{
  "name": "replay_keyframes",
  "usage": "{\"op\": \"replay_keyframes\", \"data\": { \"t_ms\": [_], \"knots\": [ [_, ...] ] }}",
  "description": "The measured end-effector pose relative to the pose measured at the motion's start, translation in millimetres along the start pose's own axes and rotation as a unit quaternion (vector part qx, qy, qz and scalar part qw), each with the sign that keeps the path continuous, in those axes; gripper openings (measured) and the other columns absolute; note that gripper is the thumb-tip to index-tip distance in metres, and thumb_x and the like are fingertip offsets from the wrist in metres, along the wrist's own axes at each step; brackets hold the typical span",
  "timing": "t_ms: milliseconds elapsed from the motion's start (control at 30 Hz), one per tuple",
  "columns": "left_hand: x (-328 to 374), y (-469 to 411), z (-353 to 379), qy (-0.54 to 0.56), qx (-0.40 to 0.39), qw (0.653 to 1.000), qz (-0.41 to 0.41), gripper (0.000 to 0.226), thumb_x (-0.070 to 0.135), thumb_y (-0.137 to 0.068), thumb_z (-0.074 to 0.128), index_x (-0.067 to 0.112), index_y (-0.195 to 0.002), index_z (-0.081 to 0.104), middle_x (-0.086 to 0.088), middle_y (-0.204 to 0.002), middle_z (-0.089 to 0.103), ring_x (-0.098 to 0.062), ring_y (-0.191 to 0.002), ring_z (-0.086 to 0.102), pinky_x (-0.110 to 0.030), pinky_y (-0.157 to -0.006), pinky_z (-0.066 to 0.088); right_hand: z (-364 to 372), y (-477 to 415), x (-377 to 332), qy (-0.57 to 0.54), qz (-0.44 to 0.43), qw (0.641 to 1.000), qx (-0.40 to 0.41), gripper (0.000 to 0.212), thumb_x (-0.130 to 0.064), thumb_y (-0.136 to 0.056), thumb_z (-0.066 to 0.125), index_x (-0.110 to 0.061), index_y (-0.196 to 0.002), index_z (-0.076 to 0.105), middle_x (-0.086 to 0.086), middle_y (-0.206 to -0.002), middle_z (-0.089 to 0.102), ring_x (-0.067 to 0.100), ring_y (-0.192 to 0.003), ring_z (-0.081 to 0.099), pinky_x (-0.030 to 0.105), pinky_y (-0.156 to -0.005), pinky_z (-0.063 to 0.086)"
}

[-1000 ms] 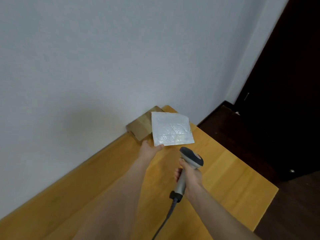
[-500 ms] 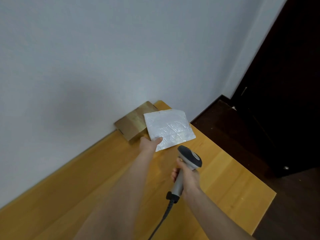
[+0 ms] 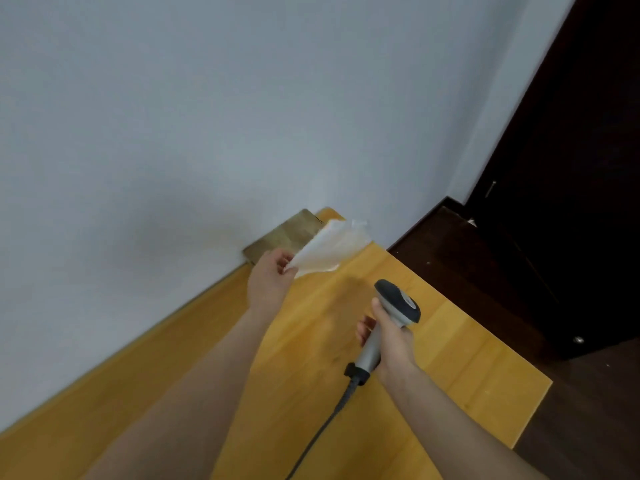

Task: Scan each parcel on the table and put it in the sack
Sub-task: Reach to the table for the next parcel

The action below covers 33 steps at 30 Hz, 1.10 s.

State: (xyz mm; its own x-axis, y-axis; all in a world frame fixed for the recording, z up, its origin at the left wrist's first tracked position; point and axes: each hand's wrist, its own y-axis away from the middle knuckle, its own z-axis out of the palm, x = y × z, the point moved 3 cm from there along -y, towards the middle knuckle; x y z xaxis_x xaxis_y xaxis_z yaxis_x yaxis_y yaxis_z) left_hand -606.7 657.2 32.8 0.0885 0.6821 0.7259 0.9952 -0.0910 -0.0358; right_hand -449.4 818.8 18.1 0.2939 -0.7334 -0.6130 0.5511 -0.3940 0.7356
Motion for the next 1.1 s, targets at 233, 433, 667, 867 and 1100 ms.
{"op": "replay_keyframes", "data": {
  "t_ms": [233, 433, 667, 867, 1100],
  "knots": [
    [4.4, 71.6, -90.3, -0.202, -0.011, 0.949, 0.240, 0.016, -0.001, -0.074, 0.069, 0.011, -0.082, 0.061, -0.005, -0.087, 0.056, -0.024, -0.074, 0.054, -0.035, -0.051, 0.046, 28.0, 52.3, 1.6, 0.054, -0.020, 0.998, -0.032, 0.028, -0.022, -0.079, 0.080, -0.008, -0.098, 0.065, 0.010, -0.087, 0.073, 0.024, -0.077, 0.071, 0.034, -0.062, 0.057],
    [-23.6, 130.8, -145.8, -0.206, -0.064, 0.942, 0.258, 0.027, -0.003, -0.074, 0.067, 0.013, -0.096, 0.068, -0.005, -0.098, 0.060, -0.026, -0.086, 0.058, -0.037, -0.067, 0.051, 44.3, 108.7, 32.6, 0.181, -0.078, 0.980, 0.002, 0.020, 0.008, -0.077, 0.069, -0.009, -0.076, 0.059, 0.013, -0.087, 0.068, 0.037, -0.089, 0.068, 0.052, -0.085, 0.056],
    [-74.3, 184.9, -228.3, 0.280, -0.109, 0.911, -0.281, 0.022, 0.022, -0.092, 0.044, 0.015, -0.097, 0.064, -0.006, -0.097, 0.071, -0.018, -0.089, 0.067, -0.033, -0.080, 0.048, 69.6, 187.4, 66.4, 0.243, -0.168, 0.951, -0.087, 0.026, 0.007, -0.080, 0.069, -0.016, -0.076, 0.057, -0.002, -0.078, 0.063, 0.012, -0.070, 0.057, 0.030, -0.065, 0.047],
    [-100.6, 216.7, -281.8, 0.343, -0.109, 0.890, -0.281, 0.041, 0.040, -0.093, 0.057, 0.002, -0.103, 0.070, -0.010, -0.092, 0.074, -0.026, -0.083, 0.067, -0.035, -0.074, 0.054, 82.8, 241.2, 96.2, 0.310, -0.199, 0.918, -0.149, 0.025, 0.014, -0.079, 0.064, -0.009, -0.089, 0.060, 0.003, -0.085, 0.065, 0.018, -0.079, 0.060, 0.022, -0.055, 0.046],
    [-115.3, 272.7, -310.2, 0.238, -0.187, 0.921, -0.245, 0.021, 0.016, -0.083, 0.073, 0.010, -0.103, 0.069, -0.004, -0.094, 0.075, -0.019, -0.084, 0.071, -0.033, -0.075, 0.058, 79.4, 271.1, 124.4, 0.315, -0.213, 0.912, -0.155, 0.031, 0.015, -0.077, 0.064, -0.004, -0.101, 0.059, 0.004, -0.087, 0.063, 0.026, -0.092, 0.060, 0.034, -0.073, 0.048]
  ]
}}
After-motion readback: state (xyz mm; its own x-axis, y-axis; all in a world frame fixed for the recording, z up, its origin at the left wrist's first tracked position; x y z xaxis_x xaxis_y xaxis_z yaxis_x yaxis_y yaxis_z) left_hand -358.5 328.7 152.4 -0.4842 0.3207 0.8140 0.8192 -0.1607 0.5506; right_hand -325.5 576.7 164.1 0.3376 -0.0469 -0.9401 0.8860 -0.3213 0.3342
